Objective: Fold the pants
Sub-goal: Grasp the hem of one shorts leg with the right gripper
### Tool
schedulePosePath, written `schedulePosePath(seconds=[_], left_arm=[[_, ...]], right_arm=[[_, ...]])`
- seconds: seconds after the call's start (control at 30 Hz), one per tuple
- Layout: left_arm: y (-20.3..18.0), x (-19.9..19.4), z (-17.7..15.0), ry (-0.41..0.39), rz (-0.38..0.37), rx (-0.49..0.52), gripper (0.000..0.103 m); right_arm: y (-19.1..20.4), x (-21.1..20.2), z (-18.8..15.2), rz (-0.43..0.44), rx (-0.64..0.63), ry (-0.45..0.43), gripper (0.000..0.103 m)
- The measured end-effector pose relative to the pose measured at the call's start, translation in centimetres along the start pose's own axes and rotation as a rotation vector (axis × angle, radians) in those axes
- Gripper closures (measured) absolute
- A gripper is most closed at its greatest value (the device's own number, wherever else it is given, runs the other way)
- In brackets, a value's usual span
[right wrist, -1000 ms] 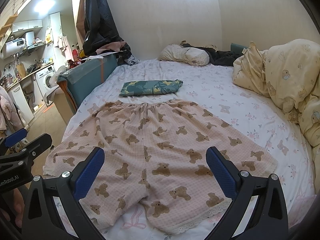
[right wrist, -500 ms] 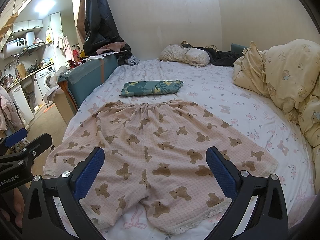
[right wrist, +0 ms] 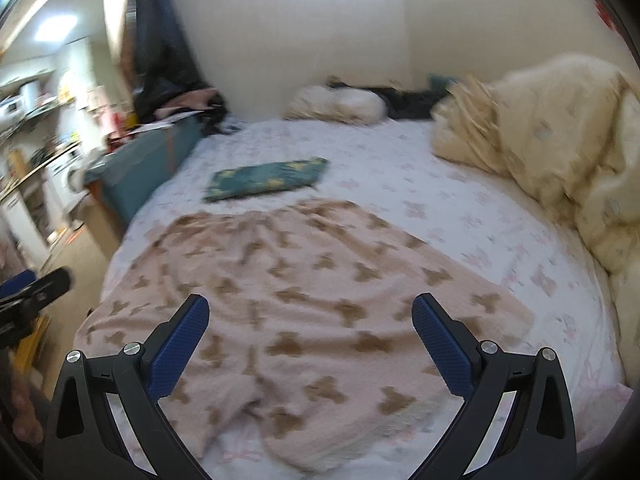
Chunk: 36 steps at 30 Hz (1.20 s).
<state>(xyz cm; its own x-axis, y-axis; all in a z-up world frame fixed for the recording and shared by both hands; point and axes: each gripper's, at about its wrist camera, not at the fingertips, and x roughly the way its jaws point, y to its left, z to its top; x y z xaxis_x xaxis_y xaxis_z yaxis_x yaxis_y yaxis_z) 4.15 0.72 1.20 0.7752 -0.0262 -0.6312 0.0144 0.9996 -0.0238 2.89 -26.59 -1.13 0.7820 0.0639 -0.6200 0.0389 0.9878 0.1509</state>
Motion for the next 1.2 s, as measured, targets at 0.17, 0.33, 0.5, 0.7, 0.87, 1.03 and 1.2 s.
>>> schedulePosePath(seconds=[0.17,0.33,0.5,0.7,0.87,1.03,1.2], left_arm=[[-1.3,2.2,1.2,0.070,0.000,0.050,0.001],[-2.3,4.5,3.0,0.121,0.008,0.032,0.001],[-3.2,6.6,4.3,0.181,-0.064,-0.012,0.001],[-3.5,7.9,3.9,0.215,-0.047,-0.003,0.001],[-2.5,7.9,3.7,0.220,-0.043,-0.018,0.001],[-1.3,7.7,3.5,0.220,-0.044,-0.037,0.001],[0.0,8.0,3.7,0.229,-0.036,-0.060,0.001]], right_arm=[[-9.0,3.3,3.3,-0.111,0.210,0.189,0.000],[-20.3,9.0,3.6,-0.217,0.430,0.388,0.007],[-26.8,14.6,0.6,-0.277,0.539,0.555,0.032],[-26.9,16.3,-0.3,-0.270,0.495,0.593,0.067],[-25.8,15.0,1.1,-0.183,0.481,0.483,0.100],[-20.8,11.0,4.4,0.006,0.357,0.278,0.100],[-10.0,5.7,5.1,0.397,0.133,0.198,0.100]])
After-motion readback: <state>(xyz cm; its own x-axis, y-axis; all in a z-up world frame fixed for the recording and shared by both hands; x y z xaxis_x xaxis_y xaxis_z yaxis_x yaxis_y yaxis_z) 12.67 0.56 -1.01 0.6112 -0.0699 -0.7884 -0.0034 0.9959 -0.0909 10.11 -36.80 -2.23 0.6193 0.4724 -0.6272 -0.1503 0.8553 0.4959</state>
